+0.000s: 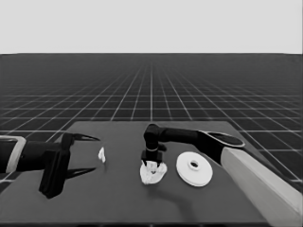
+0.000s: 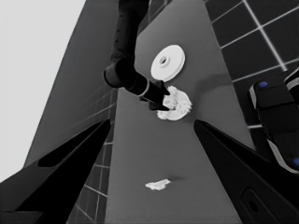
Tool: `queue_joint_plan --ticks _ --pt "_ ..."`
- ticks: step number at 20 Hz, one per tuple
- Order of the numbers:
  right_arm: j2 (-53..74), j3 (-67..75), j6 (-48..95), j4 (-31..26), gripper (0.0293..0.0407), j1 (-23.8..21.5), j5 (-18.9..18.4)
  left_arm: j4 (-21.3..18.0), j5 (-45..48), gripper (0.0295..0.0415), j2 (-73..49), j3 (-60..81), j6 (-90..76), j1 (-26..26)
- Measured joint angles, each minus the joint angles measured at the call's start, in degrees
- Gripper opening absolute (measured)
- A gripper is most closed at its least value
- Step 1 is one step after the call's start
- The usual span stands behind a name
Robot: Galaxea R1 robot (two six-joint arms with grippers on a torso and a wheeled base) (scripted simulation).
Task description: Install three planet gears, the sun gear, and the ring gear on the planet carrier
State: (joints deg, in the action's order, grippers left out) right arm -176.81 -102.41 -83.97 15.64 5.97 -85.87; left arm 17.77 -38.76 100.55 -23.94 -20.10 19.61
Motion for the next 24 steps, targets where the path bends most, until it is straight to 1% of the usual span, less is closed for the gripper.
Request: queue_joint_plan --ticks 24 --pt "0.03 -0.03 -14.4 0.01 0.031 0.1 -0.01 0.0 0.0 0.0385 0.0 0.0 0.0 0.0"
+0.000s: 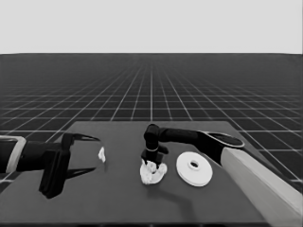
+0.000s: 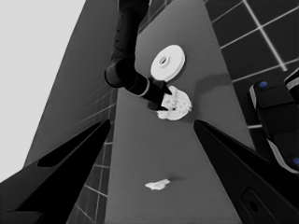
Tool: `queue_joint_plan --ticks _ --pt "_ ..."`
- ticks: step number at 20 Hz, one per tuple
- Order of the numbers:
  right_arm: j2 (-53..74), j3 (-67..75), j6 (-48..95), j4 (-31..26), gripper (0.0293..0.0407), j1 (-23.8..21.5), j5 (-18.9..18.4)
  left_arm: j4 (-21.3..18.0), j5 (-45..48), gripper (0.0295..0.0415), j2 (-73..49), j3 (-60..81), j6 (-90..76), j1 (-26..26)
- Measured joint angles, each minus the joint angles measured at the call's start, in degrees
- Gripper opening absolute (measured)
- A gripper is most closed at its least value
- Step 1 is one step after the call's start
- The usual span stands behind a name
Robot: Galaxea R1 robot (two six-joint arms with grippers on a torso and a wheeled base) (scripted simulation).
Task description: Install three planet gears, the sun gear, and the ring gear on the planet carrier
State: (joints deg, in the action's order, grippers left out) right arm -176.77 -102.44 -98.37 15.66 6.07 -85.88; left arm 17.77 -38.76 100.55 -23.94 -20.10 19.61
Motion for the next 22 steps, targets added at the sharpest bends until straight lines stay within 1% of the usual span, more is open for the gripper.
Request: queue_joint_plan --ticks 22 --pt "0.0 0.0 -13.2 0.0 0.0309 -0.01 0.0 0.0 0.0 0.0385 0.0 0.0 0.0 0.0"
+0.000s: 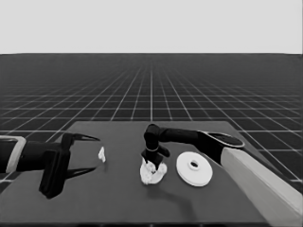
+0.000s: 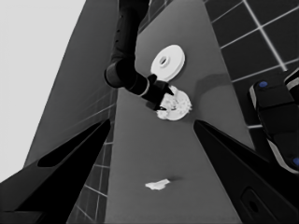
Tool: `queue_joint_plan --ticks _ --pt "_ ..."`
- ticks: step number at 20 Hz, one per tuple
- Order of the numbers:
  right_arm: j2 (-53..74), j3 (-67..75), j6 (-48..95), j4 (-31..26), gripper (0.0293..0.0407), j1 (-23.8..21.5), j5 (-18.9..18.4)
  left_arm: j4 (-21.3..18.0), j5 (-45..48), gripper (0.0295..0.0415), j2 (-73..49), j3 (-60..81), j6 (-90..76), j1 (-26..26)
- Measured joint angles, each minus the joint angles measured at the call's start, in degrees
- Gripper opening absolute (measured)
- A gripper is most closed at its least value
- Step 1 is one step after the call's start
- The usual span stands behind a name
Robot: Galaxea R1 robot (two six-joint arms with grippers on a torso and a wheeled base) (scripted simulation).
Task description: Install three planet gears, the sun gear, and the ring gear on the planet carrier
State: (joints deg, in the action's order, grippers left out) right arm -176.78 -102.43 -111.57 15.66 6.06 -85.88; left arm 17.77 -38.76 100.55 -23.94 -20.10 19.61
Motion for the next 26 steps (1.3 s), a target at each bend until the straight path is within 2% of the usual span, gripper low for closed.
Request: queue_joint_plan --ticks 26 --pt "0.0 0.0 -15.6 0.0 0.0309 0.0 0.0 0.0 0.0 0.0385 0.0 0.0 0.0 0.0"
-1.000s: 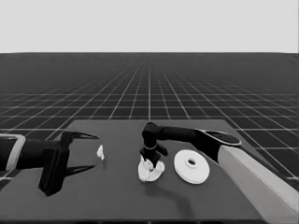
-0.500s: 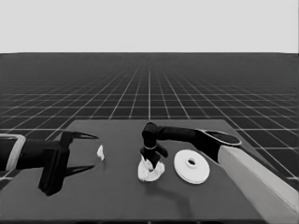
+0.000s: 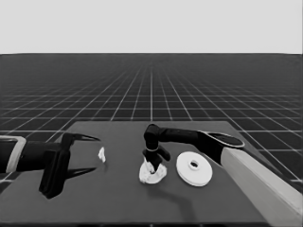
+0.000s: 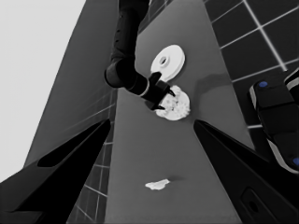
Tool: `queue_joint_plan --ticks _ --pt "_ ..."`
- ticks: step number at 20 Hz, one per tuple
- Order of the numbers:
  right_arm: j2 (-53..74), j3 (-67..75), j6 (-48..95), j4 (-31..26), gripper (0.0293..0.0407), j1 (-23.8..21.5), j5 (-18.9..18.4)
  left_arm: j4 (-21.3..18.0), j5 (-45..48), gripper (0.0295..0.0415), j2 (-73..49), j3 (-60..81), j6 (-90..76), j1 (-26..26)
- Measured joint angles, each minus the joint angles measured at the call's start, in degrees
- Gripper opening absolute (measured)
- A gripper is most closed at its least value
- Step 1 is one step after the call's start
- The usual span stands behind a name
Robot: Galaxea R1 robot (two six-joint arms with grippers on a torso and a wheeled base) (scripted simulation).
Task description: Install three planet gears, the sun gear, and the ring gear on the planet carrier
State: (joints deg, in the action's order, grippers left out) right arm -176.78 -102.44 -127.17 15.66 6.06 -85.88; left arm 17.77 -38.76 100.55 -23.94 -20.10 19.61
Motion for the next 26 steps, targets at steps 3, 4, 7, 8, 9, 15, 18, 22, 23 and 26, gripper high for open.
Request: queue_joint_plan --ticks 3,4,7,8,9,15,18,22,23,26 --pt "0.0 0.0 -1.8 0.0 0.0309 0.0 0.0 0.0 0.0 0.0385 0.0 0.0 0.0 0.0" --pt "0.0 0.0 -2.4 0.0 0.0309 0.0 0.0 0.0 0.0 0.0385 0.0 0.0 0.0 0.0" --pt "0.0 0.0 -4.2 0.0 0.0309 0.0 0.0 0.0 0.0 0.0385 0.0 0.0 0.0 0.0" --pt "0.0 0.0 -4.8 0.0 0.0309 0.0 0.0 0.0 0.0 0.0385 0.0 0.0 0.0 0.0" --pt "0.0 0.0 -5.4 0.0 0.0309 0.0 0.0 0.0 0.0 0.0385 0.0 0.0 0.0 0.0" --pt "0.0 -0.01 -7.89 0.0 0.038 0.01 0.01 0.0 0.0 0.0385 0.0 0.0 0.0 0.0" --pt "0.0 -0.01 -8.03 0.0 0.0384 0.01 0.01 0.0 0.0 0.0385 0.0 0.0 0.0 0.0" --pt "0.0 -0.01 -8.06 0.0 0.0385 0.01 0.01 0.0 0.0 0.0385 0.0 0.0 0.0 0.0" --pt "0.53 2.23 14.45 -2.44 0.0393 -2.76 -1.52 0.0 0.0 0.0385 0.0 0.0 0.0 0.0" --pt "0.87 3.95 42.11 -5.62 0.0386 -6.89 -2.3 0.0 0.0 0.0385 0.0 0.0 0.0 0.0"
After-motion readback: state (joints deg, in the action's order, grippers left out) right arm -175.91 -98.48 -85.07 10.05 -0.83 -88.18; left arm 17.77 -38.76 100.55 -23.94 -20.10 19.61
